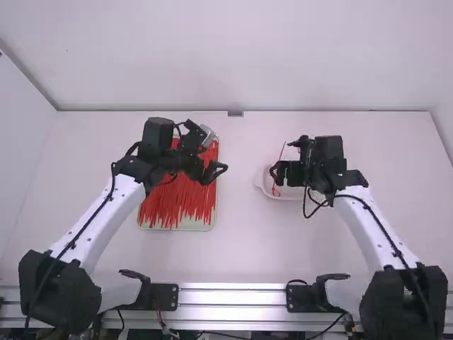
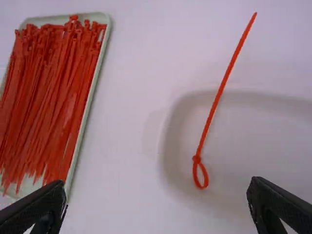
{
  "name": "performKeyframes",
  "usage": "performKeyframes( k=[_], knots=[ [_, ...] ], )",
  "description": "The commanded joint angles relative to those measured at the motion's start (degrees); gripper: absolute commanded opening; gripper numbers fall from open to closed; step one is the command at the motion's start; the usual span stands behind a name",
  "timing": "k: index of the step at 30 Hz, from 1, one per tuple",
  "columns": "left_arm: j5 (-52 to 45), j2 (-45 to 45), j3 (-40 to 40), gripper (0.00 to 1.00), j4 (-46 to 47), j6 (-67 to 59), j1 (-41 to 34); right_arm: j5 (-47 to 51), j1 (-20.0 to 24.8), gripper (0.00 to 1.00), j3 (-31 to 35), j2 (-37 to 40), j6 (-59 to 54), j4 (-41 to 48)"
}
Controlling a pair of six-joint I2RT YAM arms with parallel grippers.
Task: Fasten the cable tie
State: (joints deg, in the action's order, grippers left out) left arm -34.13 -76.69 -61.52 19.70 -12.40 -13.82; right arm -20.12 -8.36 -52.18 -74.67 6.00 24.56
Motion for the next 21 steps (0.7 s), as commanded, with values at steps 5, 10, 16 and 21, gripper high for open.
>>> performKeyframes(
  k=[5, 10, 16, 21],
  knots=[
    [0.59, 1.01, 1.05, 0.99, 0.9, 2.75, -0.02, 7.04, -4.02, 0.99, -1.4, 4.13, 0.17, 3.72],
    [2.46, 2.85, 2.9, 0.96, -0.95, 4.6, 1.91, 10.07, -3.11, 0.96, 0.46, 6.1, -1.68, 2.58],
    [6.46, 6.86, 6.9, 0.89, -4.96, 8.61, 5.92, 14.13, 0.95, 0.89, 4.51, 10.15, -5.73, -1.47],
    [10.78, 11.17, 11.22, 0.81, -9.27, 12.4, 10.23, 18.53, 5.35, 0.81, 8.91, 14.55, -6.0, -5.87]
  ],
)
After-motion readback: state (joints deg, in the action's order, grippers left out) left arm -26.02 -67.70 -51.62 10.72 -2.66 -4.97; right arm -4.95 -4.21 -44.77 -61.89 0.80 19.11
